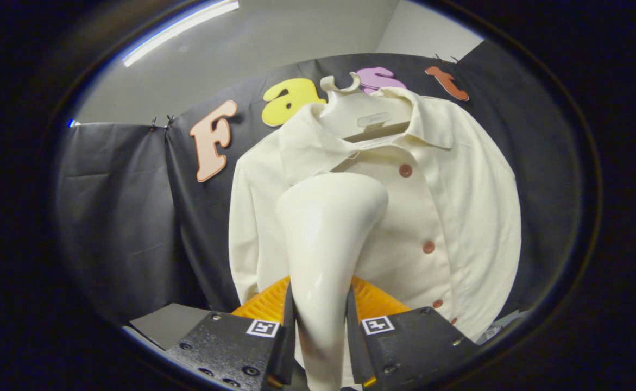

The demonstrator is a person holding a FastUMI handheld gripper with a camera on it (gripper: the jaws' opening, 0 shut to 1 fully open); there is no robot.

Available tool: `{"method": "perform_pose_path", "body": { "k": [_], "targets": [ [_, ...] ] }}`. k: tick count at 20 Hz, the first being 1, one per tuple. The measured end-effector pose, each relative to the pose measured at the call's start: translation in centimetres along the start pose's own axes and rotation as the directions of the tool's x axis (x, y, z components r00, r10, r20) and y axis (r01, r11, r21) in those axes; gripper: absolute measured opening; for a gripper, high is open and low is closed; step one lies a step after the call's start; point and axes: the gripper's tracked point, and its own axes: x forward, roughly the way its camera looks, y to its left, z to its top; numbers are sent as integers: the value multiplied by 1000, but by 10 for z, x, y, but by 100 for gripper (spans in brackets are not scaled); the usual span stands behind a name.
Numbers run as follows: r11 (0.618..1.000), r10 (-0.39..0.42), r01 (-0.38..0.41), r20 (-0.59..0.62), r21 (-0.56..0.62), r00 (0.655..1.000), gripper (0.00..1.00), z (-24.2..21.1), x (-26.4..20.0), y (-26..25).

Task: Iron the clothes twice with a garment steamer, once on the left side and once on the right side.

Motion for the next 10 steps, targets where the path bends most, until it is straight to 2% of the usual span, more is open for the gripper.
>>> {"method": "perform_pose_path", "body": {
  "k": [5,10],
  "targets": [
    [1000,6,-7,-62,-8,998,41,-36,-9,-7],
    [999,47,-44,-117,26,992,41,-92,-18,-10]
  ]
}}
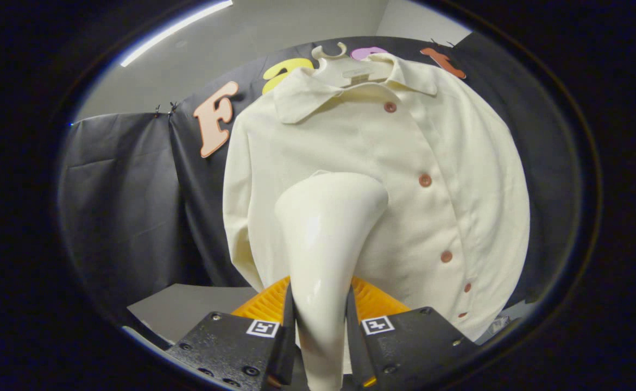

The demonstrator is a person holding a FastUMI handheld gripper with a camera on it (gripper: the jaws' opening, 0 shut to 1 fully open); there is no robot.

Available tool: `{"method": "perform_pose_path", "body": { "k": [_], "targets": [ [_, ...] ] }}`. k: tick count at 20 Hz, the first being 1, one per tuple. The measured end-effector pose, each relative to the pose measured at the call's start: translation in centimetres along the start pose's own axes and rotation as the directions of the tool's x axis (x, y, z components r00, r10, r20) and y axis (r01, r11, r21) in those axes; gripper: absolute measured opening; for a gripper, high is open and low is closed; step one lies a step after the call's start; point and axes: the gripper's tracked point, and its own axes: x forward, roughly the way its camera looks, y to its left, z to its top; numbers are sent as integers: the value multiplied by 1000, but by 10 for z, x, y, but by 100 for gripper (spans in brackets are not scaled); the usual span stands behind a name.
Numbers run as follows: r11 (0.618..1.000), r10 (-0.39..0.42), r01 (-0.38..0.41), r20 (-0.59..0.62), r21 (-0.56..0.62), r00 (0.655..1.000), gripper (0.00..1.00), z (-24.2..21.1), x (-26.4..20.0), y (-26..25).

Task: Iron the clothes twice with a garment steamer, once on the left side and once on the right side.

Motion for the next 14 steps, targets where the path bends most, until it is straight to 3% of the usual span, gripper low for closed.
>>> {"method": "perform_pose_path", "body": {
  "k": [14],
  "targets": [
    [995,66,-55,-130,87,989,41,-158,-14,-35]
  ]
}}
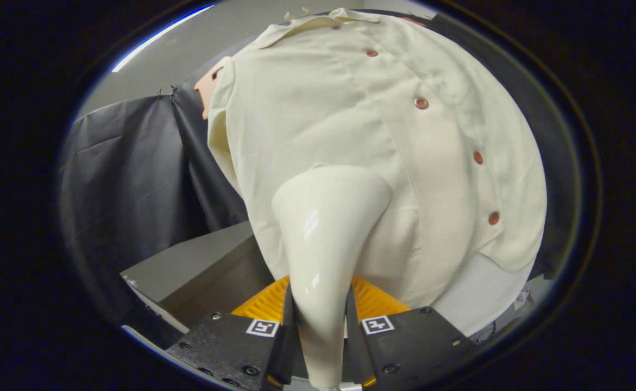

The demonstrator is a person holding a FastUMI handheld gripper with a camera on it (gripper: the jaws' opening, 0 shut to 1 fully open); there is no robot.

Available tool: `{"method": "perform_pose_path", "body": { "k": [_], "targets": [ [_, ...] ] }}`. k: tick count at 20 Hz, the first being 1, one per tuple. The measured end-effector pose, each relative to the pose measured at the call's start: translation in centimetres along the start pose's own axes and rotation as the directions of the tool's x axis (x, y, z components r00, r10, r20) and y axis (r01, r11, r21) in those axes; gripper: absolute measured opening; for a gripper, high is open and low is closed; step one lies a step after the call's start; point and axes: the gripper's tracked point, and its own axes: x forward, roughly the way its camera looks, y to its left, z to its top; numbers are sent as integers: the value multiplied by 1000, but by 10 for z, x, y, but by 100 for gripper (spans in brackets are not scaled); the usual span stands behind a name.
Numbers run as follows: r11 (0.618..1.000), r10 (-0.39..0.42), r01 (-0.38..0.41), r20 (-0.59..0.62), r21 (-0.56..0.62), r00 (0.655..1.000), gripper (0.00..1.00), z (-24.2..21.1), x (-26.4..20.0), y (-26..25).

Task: Iron the clothes twice with a garment steamer, once on the left side and once on the right side.

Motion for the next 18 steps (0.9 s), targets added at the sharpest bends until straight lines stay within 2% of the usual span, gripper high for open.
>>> {"method": "perform_pose_path", "body": {
  "k": [11,18],
  "targets": [
    [995,-17,23,-61,101,998,42,-93,-6,-41],
    [990,-27,38,-81,139,996,43,-112,2,-44]
  ]
}}
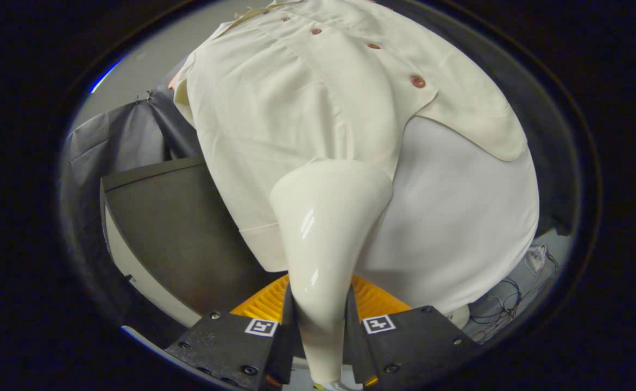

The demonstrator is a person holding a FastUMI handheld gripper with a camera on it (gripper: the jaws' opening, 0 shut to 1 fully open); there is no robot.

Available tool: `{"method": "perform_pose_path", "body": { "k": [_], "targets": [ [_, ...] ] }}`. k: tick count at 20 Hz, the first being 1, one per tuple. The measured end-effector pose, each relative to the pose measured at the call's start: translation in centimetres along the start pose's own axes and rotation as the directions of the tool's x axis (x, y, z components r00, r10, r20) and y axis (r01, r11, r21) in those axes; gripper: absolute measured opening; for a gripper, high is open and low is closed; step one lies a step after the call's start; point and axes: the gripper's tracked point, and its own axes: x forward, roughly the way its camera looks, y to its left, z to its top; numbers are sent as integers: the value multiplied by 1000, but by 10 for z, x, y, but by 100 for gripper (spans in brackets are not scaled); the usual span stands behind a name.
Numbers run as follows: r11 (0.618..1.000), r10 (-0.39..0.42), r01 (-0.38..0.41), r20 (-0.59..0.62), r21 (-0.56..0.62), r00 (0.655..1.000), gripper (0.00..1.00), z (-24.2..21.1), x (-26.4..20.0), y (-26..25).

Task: Iron the clothes twice with a garment steamer, once on the left side and once on the right side.

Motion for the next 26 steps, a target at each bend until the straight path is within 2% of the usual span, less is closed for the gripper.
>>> {"method": "perform_pose_path", "body": {
  "k": [8,13,21,26],
  "targets": [
    [999,-18,18,-20,-32,1000,43,18,-9,7],
    [993,11,-4,62,-115,998,43,58,-40,19],
    [977,12,37,226,-211,974,42,204,-139,48],
    [968,-17,93,306,-234,952,43,295,-153,47]
  ]
}}
